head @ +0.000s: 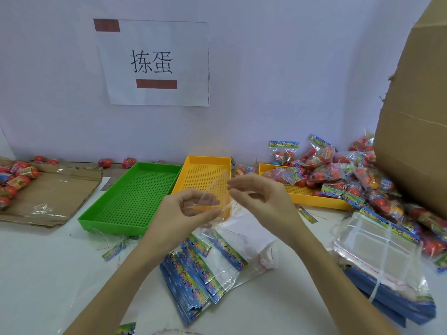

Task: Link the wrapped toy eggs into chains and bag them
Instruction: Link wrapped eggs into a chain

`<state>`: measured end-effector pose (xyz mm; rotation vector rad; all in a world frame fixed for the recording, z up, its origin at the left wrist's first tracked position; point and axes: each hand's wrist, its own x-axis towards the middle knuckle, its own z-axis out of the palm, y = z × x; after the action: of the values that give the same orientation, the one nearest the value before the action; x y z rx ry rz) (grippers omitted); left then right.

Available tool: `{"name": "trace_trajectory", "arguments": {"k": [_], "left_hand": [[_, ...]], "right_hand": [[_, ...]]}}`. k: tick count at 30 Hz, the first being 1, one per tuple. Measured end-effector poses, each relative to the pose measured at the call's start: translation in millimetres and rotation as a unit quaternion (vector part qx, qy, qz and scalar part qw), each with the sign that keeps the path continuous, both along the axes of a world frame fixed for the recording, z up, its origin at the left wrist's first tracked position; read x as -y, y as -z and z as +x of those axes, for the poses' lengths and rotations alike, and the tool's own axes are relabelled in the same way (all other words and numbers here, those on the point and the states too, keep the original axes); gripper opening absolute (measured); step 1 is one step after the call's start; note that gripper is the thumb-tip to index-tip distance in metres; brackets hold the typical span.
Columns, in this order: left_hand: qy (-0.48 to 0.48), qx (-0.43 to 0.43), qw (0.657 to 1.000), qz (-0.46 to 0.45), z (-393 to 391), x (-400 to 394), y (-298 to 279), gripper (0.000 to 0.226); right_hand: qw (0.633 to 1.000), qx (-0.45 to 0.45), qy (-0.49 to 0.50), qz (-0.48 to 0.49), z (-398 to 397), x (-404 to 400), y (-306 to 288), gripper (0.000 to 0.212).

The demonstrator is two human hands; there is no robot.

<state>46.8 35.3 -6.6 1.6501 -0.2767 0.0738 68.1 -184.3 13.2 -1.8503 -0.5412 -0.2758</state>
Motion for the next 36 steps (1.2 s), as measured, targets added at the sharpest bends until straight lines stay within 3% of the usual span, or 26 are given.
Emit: {"name": "trace_trajectory", "arguments": {"k": [9,15,19,22,26,29,31,34,36], "left_hand": [[0.026,0.075,0.991,0.103,-2,3,2,0.04],[-0.019,0.215,0.94,0.266,-1,-5,3,0.047],[-0.007,0.256,0.927,0.273,-4,-1,1,0.048],[-0.015,0.276,0.929,0.246,-7,3,-2,0.047],[0.013,0.226,0.946,0.231,-9,1,-4,0.053],[0.013,0.22,0.938,0.269,-7,0,-2,0.057],[-0.009,0.25,0.918,0.307,-6,-3,-3,0.066],[-0.06,0.347,0.837,0.418,-3,-5,-6,0.087],[-0.052,0.348,0.833,0.428,-5,-4,-9,0.093]], "right_hand": [[0.992,0.031,-0.027,-0.118,-8,2,-9,0.01],[0.986,0.029,-0.038,-0.161,-13,8,-15,0.012],[0.987,0.044,-0.06,-0.14,-16,-1,-13,0.022],[0.991,-0.007,-0.087,-0.105,-15,-6,-9,0.024],[0.986,-0.043,-0.121,-0.103,-12,-6,-6,0.019],[0.985,-0.066,-0.147,-0.069,-11,0,-10,0.022],[0.983,-0.073,-0.146,-0.088,-10,4,-12,0.024],[0.981,-0.049,-0.103,-0.158,-12,5,-11,0.026],[0.98,-0.024,-0.08,-0.183,-14,-1,-10,0.025]]}}
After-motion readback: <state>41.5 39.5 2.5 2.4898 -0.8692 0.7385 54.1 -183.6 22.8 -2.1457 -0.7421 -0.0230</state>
